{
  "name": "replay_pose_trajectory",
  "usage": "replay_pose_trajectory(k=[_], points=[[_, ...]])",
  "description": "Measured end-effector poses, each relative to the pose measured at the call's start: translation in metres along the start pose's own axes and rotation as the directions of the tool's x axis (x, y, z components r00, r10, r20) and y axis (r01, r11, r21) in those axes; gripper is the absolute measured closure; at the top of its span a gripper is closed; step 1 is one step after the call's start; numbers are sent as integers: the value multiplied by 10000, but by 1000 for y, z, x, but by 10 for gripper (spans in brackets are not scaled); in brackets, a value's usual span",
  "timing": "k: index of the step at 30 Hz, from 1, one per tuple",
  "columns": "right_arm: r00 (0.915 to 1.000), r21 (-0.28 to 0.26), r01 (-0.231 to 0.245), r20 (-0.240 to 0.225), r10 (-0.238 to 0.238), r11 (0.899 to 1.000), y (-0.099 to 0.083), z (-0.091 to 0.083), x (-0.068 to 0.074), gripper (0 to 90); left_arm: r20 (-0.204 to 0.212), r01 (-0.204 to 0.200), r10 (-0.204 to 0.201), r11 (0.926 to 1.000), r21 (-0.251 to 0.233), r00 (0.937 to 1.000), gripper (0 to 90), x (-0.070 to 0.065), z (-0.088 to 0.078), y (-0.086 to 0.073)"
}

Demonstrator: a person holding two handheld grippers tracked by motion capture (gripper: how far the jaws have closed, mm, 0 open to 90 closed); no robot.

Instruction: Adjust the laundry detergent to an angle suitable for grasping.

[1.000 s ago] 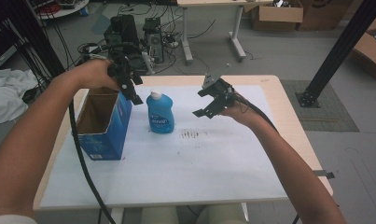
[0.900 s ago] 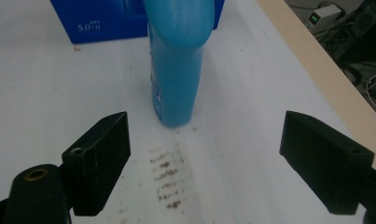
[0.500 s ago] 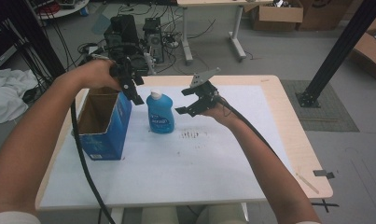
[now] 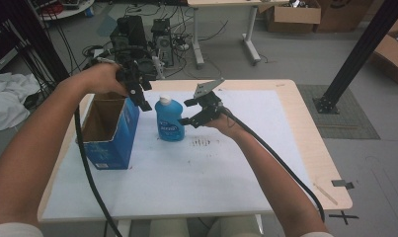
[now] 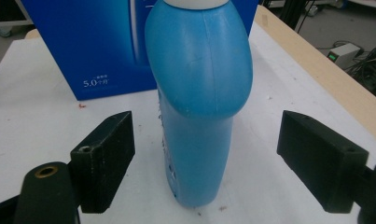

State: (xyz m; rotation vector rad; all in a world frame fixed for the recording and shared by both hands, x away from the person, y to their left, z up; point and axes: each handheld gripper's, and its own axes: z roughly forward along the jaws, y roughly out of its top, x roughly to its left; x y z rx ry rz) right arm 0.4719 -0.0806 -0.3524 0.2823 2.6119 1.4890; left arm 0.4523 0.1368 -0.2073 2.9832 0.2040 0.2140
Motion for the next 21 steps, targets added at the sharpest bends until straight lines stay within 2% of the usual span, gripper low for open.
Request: replay_pose_trajectory(k=[5, 10, 13, 17, 21], points=[[9999, -444, 4, -118, -9, 9990, 1, 6, 0, 202, 8, -19, 19, 10000, 2, 10000, 214, 0, 0, 1], [9993, -455, -72, -381, 55, 9989, 0, 15, 1, 178, 14, -33, 33, 10000, 50, 10000, 214, -1, 0, 0], [9992, -453, -92, -382, 75, 9989, -1, 20, 3, 178, 24, -48, 48, 10000, 78, 10000, 214, -1, 1, 0], [9983, -693, -416, -448, 385, 9967, -3, 26, 1, 173, 31, -52, 52, 10000, 79, 10000, 216, -1, 1, 0], [9984, -941, -274, -513, 226, 9952, 0, 32, 1, 214, -8, -46, 46, 10000, 60, 10000, 219, -1, 1, 0]])
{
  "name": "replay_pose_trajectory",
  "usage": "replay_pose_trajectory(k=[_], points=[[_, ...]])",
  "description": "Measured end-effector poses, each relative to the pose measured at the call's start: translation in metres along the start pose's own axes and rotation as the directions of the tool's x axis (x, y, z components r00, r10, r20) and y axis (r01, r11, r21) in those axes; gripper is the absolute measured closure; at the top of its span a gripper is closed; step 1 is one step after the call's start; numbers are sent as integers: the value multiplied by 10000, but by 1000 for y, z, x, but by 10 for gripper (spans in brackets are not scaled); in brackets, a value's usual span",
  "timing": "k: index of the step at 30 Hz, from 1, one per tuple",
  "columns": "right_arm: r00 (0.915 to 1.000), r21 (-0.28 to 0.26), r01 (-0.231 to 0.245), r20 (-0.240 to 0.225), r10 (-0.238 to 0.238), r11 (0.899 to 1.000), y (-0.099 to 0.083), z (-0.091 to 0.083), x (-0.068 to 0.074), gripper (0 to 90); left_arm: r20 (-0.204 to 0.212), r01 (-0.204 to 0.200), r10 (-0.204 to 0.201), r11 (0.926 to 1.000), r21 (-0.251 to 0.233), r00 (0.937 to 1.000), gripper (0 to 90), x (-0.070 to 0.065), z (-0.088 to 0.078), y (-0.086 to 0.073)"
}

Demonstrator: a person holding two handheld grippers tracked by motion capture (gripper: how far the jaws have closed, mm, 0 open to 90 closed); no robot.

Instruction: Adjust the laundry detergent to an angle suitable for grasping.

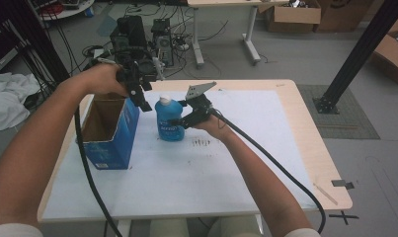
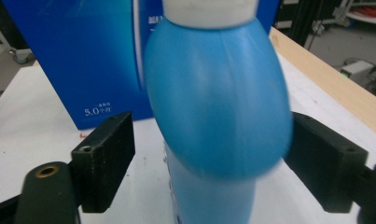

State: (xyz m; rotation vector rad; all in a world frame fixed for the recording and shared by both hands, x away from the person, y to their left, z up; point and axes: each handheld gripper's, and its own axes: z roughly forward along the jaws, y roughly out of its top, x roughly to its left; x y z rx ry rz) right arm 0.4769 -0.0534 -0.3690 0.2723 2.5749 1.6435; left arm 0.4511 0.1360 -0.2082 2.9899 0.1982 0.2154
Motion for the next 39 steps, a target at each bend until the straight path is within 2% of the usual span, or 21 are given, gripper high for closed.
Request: replay_pose_trajectory(k=[4, 10, 18, 24, 29, 34, 39], points=[[9994, 103, 346, -57, -345, 9993, 0, 6, 2, 295, -20, -2, 2, 10000, 30, 10000, 219, 0, 1, 0], [9992, 63, 374, 120, -375, 9993, 0, 4, 0, 411, -47, 38, -38, 10000, 35, 10000, 219, 0, 0, -1], [9989, 96, 463, -8, -463, 9989, 1, 3, -1, 434, -109, 49, -49, 10000, 60, 9999, 221, -1, 1, -3], [9976, 179, 697, 8, -697, 9974, 4, 0, 2, 448, -184, 53, -53, 10000, 10, 9998, 219, 0, 0, -3], [9984, 129, 560, 78, -561, 9983, 3, -1, 2, 450, -165, 81, -80, 10000, 54, 9998, 220, -1, -2, -4], [9957, 254, 919, -113, -916, 9954, 7, -3, 8, 453, -221, 101, -100, 9999, 23, 9997, 218, -2, -3, -5], [9939, 20, 1026, -396, -1024, 9947, 14, -12, 15, 452, -230, 109, -108, 9999, 12, 9997, 217, -4, -5, -6]])
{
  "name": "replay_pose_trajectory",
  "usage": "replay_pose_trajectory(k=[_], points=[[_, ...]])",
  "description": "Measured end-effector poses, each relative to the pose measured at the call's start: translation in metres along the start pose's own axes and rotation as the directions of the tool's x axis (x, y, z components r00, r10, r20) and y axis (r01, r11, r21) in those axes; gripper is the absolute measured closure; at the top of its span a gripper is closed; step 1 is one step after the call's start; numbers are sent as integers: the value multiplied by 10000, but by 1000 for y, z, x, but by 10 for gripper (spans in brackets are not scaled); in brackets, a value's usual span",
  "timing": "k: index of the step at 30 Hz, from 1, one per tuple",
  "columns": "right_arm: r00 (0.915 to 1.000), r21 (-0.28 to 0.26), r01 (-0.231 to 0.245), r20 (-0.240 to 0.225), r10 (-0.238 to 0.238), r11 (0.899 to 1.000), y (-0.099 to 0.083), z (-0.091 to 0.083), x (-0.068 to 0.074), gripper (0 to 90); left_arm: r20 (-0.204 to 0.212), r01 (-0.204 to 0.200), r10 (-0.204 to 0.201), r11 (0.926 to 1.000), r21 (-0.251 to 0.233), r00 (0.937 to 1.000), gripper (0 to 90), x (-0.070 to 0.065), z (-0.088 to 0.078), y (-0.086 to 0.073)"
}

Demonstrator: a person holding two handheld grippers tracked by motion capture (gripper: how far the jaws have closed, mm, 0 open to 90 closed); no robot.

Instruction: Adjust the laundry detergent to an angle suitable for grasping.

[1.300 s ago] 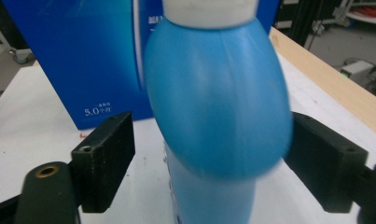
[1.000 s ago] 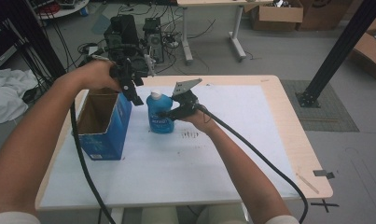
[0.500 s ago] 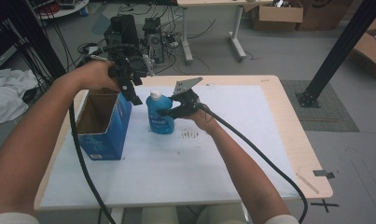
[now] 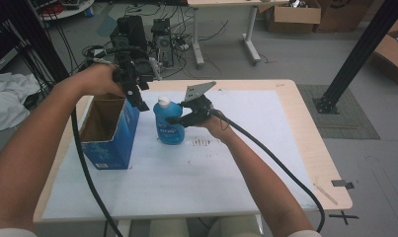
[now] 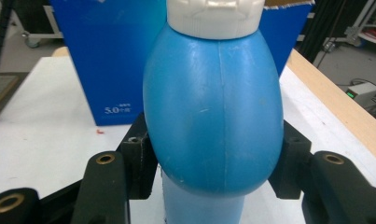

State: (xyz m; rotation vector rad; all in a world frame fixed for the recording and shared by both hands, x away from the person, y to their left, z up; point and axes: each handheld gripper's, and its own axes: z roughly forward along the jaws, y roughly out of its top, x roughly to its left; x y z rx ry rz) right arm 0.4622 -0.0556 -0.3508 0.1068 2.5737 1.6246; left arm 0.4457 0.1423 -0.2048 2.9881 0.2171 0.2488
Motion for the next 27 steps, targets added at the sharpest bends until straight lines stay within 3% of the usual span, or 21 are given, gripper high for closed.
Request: replay_pose_trajectory(k=[6, 11, 20, 27], points=[[9993, 232, 264, -284, -257, 9994, 6, -11, 9, 452, -74, -72, 72, 10000, -1, 9999, 218, -3, -2, 1], [9980, 118, 415, -479, -408, 9991, 7, -18, 18, 452, -65, -102, 102, 9999, 38, 9999, 218, -4, -1, 3], [9957, -68, 412, -832, -416, 9991, -6, -32, 31, 452, -72, -175, 175, 9998, 77, 9998, 218, -5, 0, 8], [9908, 26, 523, -1251, -516, 9986, -9, -31, 43, 452, -56, -191, 192, 9998, 97, 9998, 218, -4, 0, 11]])
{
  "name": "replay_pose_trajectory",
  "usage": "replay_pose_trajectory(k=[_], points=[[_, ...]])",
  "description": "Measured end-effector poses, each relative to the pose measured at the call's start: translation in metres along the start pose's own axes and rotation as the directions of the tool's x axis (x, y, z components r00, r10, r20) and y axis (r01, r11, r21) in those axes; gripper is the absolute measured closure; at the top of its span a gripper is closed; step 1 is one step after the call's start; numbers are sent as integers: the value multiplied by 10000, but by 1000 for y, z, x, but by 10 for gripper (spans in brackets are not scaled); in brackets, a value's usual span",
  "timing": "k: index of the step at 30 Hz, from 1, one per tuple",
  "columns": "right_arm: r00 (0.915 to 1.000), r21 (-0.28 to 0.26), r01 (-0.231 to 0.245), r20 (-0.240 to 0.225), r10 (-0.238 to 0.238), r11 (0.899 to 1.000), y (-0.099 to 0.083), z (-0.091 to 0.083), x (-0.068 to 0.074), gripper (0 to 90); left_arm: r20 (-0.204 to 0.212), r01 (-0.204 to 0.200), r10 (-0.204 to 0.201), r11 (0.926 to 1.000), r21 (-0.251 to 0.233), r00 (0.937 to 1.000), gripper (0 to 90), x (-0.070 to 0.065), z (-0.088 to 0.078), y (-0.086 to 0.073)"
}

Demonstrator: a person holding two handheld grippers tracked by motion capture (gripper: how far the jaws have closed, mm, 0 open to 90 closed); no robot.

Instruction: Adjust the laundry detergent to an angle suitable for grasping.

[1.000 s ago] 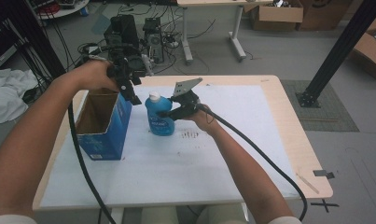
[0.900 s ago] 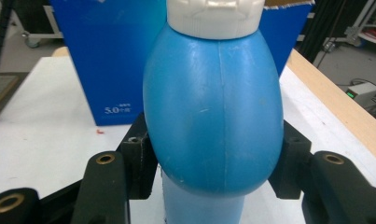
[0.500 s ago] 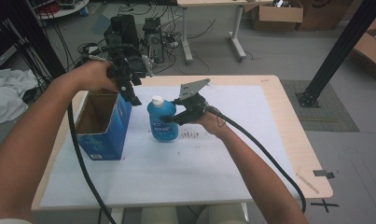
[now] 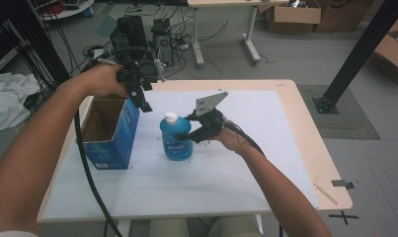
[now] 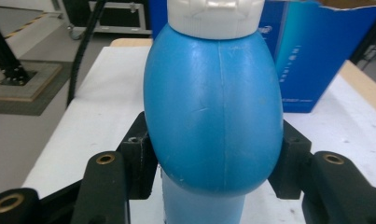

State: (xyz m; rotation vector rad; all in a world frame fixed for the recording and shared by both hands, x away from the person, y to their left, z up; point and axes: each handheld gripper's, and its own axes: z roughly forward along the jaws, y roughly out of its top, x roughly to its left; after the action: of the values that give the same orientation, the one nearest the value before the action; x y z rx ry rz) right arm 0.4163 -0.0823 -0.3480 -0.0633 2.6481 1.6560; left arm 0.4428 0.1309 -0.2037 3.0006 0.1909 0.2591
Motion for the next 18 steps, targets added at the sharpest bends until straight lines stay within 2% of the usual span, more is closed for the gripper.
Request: replay_pose_trajectory(k=[6, 9, 15, 18], points=[[9985, -118, 108, -543, -115, 9999, 1, 6, 10, 451, -5, 6, -6, 10000, 73, 10000, 218, 0, 1, 0], [9980, 1, 224, -583, -224, 9997, 1, 9, 12, 451, -12, 30, -30, 10000, 52, 10000, 218, 0, 1, 0], [9983, 64, 165, -564, -161, 9998, -4, 12, 10, 450, -41, 3, -3, 10000, 49, 10000, 219, -1, 0, 0], [9973, 2, 113, -727, -113, 9999, -6, 13, 10, 449, -35, 20, -19, 10000, 57, 10000, 219, -1, 0, -2]])
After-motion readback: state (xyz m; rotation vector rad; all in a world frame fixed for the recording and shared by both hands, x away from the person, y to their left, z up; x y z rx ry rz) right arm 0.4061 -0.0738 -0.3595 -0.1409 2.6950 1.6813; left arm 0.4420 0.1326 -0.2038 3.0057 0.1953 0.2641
